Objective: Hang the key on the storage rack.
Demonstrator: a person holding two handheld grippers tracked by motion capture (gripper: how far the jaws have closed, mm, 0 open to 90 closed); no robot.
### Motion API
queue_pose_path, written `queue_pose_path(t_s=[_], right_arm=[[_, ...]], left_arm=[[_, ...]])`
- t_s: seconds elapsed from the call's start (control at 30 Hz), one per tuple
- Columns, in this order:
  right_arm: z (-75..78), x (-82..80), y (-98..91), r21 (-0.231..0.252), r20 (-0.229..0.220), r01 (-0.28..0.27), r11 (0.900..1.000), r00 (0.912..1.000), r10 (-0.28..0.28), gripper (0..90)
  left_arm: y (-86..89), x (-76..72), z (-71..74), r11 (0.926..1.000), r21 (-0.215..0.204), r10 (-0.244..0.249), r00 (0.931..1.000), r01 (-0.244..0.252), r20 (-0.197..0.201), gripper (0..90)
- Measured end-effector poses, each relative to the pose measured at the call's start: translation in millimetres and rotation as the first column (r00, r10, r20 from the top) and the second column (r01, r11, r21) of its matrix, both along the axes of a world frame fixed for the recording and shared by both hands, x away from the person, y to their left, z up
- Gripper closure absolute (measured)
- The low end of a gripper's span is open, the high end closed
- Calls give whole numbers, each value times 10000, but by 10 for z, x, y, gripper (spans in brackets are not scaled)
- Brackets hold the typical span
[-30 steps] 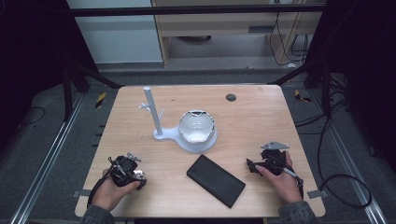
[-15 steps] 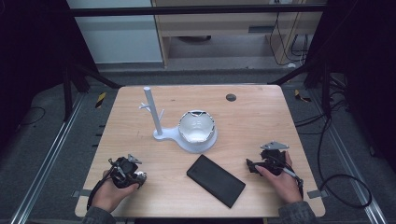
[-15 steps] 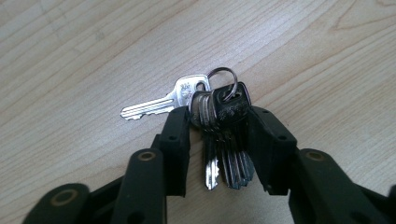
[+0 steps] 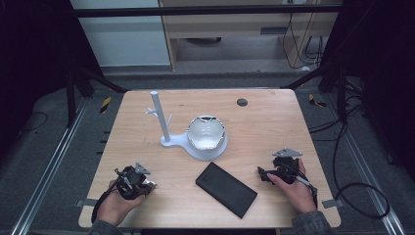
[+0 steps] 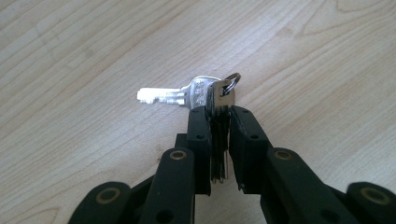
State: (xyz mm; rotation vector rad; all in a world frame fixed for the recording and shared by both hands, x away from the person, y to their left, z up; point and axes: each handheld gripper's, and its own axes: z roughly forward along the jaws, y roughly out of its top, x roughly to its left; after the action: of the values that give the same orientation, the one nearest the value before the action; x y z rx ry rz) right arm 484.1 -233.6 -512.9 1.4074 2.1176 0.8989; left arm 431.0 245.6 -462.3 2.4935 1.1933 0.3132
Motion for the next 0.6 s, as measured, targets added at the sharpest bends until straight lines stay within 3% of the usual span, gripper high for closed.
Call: queue_pose_path(t_s=[0.13, 0.23, 0.47, 0.6], right_arm=[[1, 0, 2, 20, -5, -22, 10000, 10000, 22, 7], [1, 0, 6, 37, -12, -13, 10000, 10000, 13, 7], [4, -1, 12, 80, -41, -13, 10000, 10000, 13, 7], [5, -2, 14, 86, -45, -29, 10000, 10000, 29, 7]], left_arm=[[-71, -26, -4, 9992, 302, -256, 9997, 256, -31, 814], [-133, -42, -73, 9960, 784, -438, 9990, 438, -20, 819], [-115, -19, -48, 9962, 711, -487, 9987, 495, -124, 823], [-43, 39, 166, 9974, 501, -518, 9986, 521, -71, 824]])
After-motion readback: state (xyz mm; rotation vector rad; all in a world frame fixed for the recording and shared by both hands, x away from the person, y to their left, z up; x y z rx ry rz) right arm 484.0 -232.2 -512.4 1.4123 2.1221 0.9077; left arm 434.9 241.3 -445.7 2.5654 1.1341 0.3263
